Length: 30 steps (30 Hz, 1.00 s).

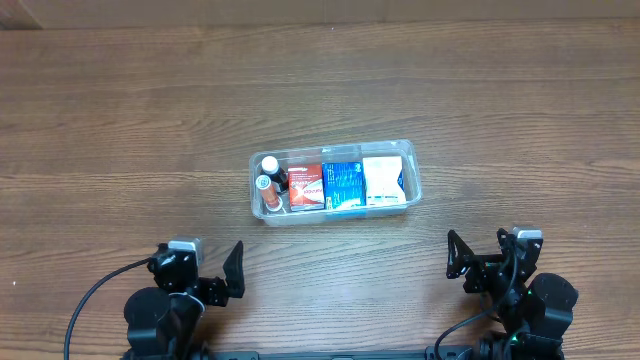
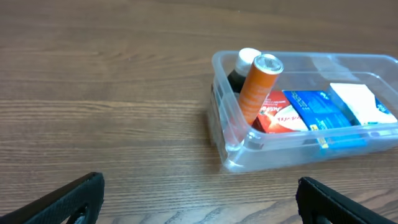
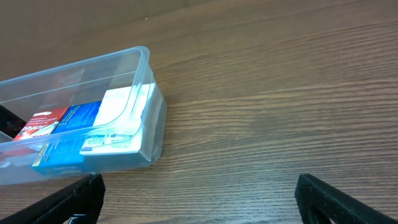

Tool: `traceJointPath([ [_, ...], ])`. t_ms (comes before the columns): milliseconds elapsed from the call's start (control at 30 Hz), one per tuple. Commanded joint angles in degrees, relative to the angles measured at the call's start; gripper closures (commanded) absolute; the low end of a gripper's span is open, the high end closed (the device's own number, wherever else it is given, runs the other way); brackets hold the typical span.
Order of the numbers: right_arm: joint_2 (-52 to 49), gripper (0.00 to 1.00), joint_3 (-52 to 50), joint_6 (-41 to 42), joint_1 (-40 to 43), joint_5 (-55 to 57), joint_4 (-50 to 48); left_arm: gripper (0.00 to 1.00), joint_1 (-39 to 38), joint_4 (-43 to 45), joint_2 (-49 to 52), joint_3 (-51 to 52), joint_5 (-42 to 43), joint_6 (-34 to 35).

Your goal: Pack container

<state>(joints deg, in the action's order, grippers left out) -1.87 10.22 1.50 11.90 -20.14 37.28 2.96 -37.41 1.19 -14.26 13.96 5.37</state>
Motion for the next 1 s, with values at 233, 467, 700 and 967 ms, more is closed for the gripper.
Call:
traceJointPath([
  [233, 0.52, 0.00, -0.74, 0.17, -0.33, -0.09, 0.04, 0.00, -0.42, 2.16, -1.01, 5.03, 0.26, -1.11],
  [467, 0.52, 0.00, -0.74, 0.17, -0.33, -0.09, 0.04, 0.00, -0.33, 1.88, -0.94, 5.01, 0.26, -1.11],
  [700, 0.52, 0.00, -0.74, 0.17, -0.33, -0.09, 0.04, 0.00, -0.33, 1.88, -0.94, 5.01, 0.24, -1.11],
  [967, 0.52, 0.00, -0.74, 0.17, -0.33, -0.09, 0.04, 0.00, -0.33, 1.88, -0.94, 5.01, 0.26, -1.11],
])
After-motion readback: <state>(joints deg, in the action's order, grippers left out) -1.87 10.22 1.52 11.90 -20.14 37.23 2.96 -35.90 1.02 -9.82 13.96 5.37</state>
